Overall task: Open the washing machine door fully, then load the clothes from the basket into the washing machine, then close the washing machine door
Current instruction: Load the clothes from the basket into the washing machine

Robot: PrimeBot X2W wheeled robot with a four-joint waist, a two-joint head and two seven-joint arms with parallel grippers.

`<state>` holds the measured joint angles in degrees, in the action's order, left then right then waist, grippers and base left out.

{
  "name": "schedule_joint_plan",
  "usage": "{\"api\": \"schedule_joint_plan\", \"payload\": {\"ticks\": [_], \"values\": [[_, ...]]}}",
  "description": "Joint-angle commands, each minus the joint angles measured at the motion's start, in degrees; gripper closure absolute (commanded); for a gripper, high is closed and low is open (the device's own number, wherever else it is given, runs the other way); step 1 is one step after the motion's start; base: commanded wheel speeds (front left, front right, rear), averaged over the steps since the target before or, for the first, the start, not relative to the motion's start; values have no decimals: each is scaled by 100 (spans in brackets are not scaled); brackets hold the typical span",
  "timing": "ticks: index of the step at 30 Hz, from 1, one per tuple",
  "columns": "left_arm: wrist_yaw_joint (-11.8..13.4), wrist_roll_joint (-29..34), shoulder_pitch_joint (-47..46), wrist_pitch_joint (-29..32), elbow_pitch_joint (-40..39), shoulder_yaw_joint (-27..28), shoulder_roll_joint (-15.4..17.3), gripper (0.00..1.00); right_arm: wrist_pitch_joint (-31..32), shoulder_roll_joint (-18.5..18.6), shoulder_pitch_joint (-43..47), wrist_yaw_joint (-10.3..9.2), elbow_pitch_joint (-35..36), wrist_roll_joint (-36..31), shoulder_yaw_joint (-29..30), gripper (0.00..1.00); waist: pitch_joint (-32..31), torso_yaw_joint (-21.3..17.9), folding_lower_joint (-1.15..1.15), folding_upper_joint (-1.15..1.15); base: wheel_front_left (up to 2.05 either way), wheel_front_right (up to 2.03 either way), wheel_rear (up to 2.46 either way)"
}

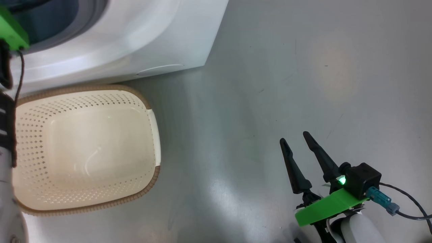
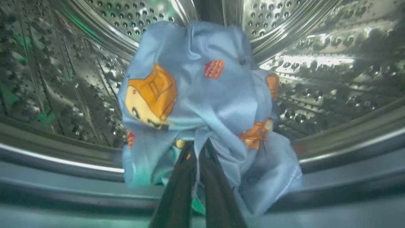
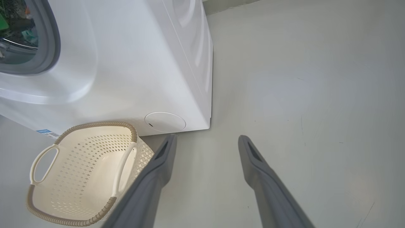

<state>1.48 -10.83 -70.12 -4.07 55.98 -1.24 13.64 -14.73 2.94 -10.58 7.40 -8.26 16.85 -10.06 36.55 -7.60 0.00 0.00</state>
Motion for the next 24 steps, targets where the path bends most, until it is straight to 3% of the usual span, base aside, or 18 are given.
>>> {"api": "schedule_joint_plan", "payload": {"ticks": [1, 9, 17, 24], "values": [[-28, 45, -79, -87, -136, 49, 285, 100, -27, -6, 124, 9, 83, 39, -147, 0, -11, -6, 0, 0, 0, 0, 0], [-192, -15, -338, -776, -17, 2, 311, 100, -27, -6, 170, 9, 96, 69, -155, 0, 20, -60, 0, 0, 0, 0, 0], [-359, -16, -644, -1013, -12, -66, 456, 100, -27, -6, 196, 9, 152, 115, -180, 0, 291, -123, 0, 0, 0, 0, 0], [-568, -23, -918, -1088, -560, -88, 566, 100, -27, -6, 187, 9, 179, 158, -235, 0, 575, -167, 0, 0, 0, 0, 0]]}}
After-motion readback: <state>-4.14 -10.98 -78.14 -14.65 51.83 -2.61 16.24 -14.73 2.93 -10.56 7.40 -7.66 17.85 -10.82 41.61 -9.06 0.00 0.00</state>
